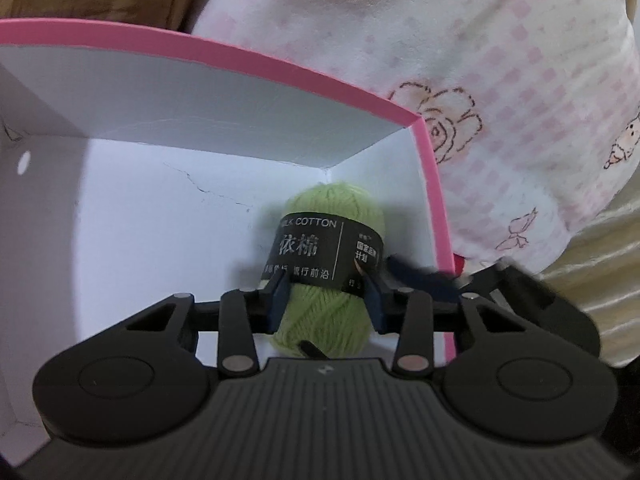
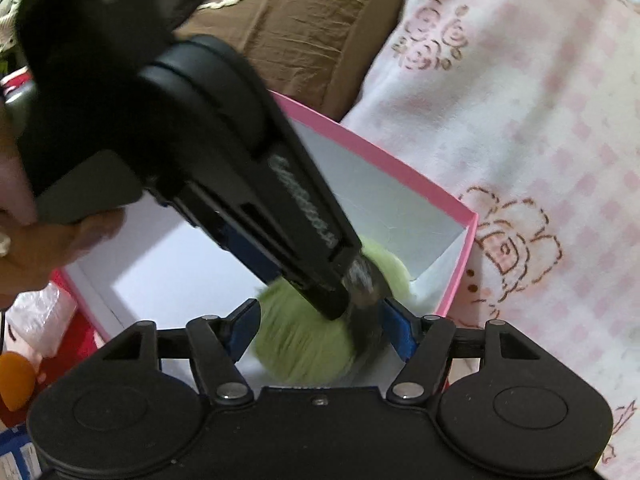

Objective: Organize objects
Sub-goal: 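Lower the yarn ball into the box and open the left gripper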

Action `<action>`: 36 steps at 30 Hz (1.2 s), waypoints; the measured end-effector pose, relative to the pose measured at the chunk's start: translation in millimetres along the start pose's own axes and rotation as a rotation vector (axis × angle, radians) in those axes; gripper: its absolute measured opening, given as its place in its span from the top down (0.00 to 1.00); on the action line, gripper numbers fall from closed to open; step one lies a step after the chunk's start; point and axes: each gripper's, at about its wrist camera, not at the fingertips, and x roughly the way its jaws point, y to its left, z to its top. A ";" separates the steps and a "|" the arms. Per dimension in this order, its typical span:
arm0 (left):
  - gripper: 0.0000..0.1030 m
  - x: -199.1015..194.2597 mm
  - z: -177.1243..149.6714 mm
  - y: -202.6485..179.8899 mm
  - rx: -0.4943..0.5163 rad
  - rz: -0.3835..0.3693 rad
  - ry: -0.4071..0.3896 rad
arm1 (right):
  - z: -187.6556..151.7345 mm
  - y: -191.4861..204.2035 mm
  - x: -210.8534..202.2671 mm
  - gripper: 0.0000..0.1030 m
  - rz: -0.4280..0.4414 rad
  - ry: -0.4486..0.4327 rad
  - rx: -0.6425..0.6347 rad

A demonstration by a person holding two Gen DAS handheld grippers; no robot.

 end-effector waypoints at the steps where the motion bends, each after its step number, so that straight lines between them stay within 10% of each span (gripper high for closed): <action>1: 0.62 1.7 0.0 -0.6 0.000 0.013 -0.002 | 0.4 2.9 2.1 0.40 0.000 0.011 -0.012; 18: 0.65 16.9 0.6 -6.3 -0.076 0.080 -0.076 | 7.4 1.2 26.4 0.55 -0.101 -0.005 -0.031; 36: 0.61 -14.9 -39.2 -32.3 -0.012 0.208 -0.130 | -36.7 -14.3 -44.0 0.50 0.079 -0.061 0.393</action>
